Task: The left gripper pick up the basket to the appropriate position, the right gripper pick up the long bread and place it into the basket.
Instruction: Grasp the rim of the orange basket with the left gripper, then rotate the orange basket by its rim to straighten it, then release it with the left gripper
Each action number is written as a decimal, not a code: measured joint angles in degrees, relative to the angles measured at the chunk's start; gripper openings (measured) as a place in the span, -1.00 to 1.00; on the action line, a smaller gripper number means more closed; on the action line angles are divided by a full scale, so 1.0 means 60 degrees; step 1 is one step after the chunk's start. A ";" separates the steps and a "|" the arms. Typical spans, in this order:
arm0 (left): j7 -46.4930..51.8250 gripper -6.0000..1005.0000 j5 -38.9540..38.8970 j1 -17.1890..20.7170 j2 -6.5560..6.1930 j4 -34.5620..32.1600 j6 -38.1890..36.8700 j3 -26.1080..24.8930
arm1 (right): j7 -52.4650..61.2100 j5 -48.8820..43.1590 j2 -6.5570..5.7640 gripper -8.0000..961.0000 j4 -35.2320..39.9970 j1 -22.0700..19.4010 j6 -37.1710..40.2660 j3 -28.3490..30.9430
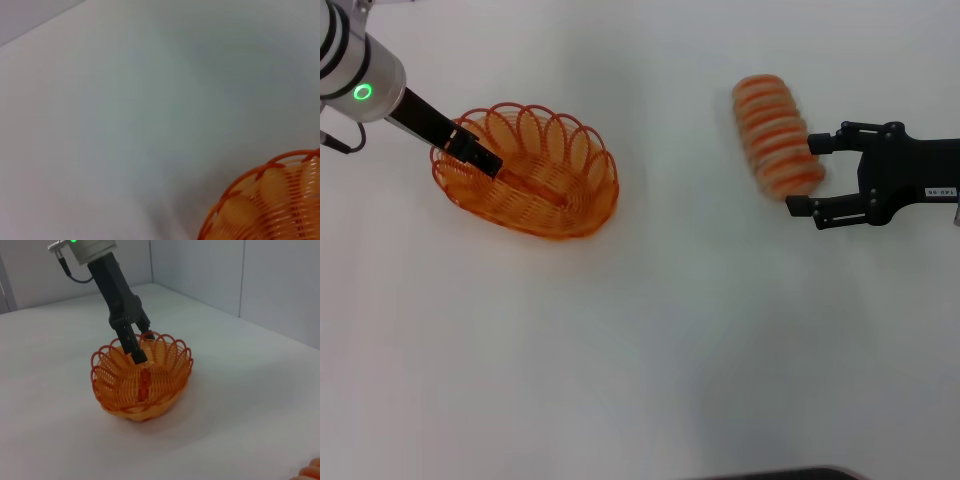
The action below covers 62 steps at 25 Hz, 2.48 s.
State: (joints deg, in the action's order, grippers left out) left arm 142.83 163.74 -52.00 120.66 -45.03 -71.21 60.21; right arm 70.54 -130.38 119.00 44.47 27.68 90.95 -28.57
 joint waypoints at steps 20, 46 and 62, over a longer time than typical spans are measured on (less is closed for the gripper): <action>0.0076 -0.18 -0.0001 -0.0061 0.0014 0.0006 0.0087 -0.0019 | 0.0007 0.0008 -0.0029 0.93 0.0000 0.0016 -0.0056 0.0043; 0.1067 -0.86 -0.0079 -0.0020 -0.0052 -0.0932 -0.2115 -0.1048 | 0.0007 0.0023 -0.0067 0.93 0.0000 0.0045 -0.0101 0.0072; 0.1111 -0.88 -0.1404 0.0626 0.0050 -0.0992 -0.2812 -0.2892 | 0.0007 0.0022 -0.0071 0.93 0.0000 0.0102 -0.0288 0.0089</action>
State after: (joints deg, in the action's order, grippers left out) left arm 149.50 155.32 -48.25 120.96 -50.98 -88.09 42.86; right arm 70.58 -130.26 118.57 44.47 28.29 89.22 -28.03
